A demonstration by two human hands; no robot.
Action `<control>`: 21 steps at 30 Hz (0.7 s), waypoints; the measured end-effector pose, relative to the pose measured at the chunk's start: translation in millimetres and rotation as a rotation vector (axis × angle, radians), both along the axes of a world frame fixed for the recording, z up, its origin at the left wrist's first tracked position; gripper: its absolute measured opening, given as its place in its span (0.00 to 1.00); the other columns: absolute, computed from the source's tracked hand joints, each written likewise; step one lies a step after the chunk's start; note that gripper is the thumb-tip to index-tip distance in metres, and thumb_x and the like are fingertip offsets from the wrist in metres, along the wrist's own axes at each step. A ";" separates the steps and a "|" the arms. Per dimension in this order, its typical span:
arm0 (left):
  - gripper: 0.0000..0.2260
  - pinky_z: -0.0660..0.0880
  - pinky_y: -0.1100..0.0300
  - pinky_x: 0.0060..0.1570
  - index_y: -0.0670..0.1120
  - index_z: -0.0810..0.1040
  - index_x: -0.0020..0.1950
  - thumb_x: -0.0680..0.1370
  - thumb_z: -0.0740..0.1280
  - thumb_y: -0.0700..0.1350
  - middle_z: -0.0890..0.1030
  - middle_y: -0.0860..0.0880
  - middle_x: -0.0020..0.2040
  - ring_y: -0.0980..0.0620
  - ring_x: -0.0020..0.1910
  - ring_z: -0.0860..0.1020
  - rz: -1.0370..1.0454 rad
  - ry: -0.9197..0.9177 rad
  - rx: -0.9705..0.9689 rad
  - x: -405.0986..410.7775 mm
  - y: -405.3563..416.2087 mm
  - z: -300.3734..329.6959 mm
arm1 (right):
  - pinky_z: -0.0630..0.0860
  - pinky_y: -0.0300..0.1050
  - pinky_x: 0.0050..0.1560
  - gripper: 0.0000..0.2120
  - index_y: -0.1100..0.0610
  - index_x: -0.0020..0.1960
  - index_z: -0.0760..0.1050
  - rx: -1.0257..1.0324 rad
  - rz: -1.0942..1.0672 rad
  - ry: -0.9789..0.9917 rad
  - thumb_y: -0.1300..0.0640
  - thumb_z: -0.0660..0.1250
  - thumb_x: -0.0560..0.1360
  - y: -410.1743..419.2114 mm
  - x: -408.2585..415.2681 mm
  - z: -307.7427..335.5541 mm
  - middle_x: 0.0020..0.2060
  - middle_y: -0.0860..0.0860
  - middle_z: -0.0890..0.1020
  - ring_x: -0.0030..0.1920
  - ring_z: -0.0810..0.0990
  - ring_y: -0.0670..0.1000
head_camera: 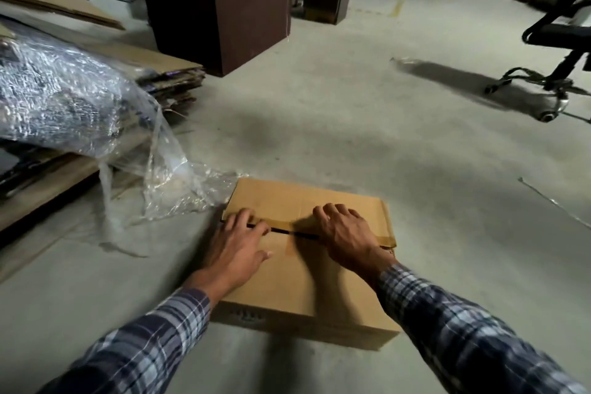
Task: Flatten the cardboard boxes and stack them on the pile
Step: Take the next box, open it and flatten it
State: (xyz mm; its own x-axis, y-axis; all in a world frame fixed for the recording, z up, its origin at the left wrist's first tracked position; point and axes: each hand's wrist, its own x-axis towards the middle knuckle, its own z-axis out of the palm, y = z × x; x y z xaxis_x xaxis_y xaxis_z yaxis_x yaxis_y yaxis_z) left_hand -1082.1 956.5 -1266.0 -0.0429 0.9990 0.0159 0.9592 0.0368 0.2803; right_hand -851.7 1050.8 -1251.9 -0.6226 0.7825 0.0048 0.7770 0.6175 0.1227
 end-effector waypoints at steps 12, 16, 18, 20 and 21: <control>0.28 0.61 0.47 0.79 0.59 0.60 0.83 0.83 0.58 0.64 0.60 0.53 0.83 0.48 0.82 0.57 -0.184 0.086 -0.064 -7.5 -9.6 -20.6 | 0.70 0.63 0.71 0.29 0.56 0.78 0.57 0.095 0.194 -0.119 0.54 0.66 0.81 2.7 -29.9 -8.9 0.73 0.59 0.68 0.73 0.68 0.66; 0.29 0.61 0.45 0.80 0.59 0.59 0.83 0.83 0.57 0.64 0.60 0.53 0.84 0.47 0.83 0.56 -0.194 0.104 -0.091 -9.9 -7.9 -24.2 | 0.69 0.63 0.72 0.31 0.57 0.78 0.60 0.076 0.176 -0.143 0.48 0.66 0.81 2.3 -27.4 0.0 0.74 0.59 0.69 0.75 0.66 0.67; 0.29 0.60 0.45 0.80 0.60 0.58 0.83 0.84 0.57 0.64 0.60 0.53 0.83 0.47 0.83 0.56 -0.194 0.112 -0.098 -8.6 -7.9 -22.6 | 0.71 0.63 0.69 0.29 0.58 0.78 0.64 0.092 0.211 -0.145 0.47 0.60 0.81 3.1 -17.9 3.0 0.72 0.59 0.72 0.73 0.70 0.67; 0.29 0.61 0.44 0.79 0.60 0.58 0.84 0.84 0.57 0.64 0.61 0.53 0.83 0.47 0.82 0.56 -0.195 0.122 -0.102 -7.3 -8.8 -20.2 | 0.75 0.64 0.64 0.28 0.58 0.76 0.67 0.138 0.239 -0.178 0.47 0.56 0.80 6.5 -6.6 1.9 0.68 0.59 0.75 0.69 0.73 0.67; 0.29 0.61 0.44 0.78 0.60 0.58 0.84 0.84 0.57 0.64 0.61 0.54 0.83 0.47 0.82 0.57 -0.192 0.129 -0.102 -6.8 -9.4 -19.6 | 0.76 0.64 0.62 0.27 0.58 0.75 0.68 0.165 0.245 -0.201 0.48 0.57 0.79 8.8 -2.8 1.0 0.67 0.59 0.76 0.68 0.74 0.67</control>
State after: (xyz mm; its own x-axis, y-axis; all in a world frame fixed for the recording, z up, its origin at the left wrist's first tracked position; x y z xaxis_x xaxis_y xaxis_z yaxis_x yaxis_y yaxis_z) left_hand -1088.9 947.1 -1285.5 0.1438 0.9853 -0.0924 0.9789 -0.1280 0.1591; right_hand -854.5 1059.6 -1250.8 -0.7930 0.6088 -0.0230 0.5585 0.7415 0.3719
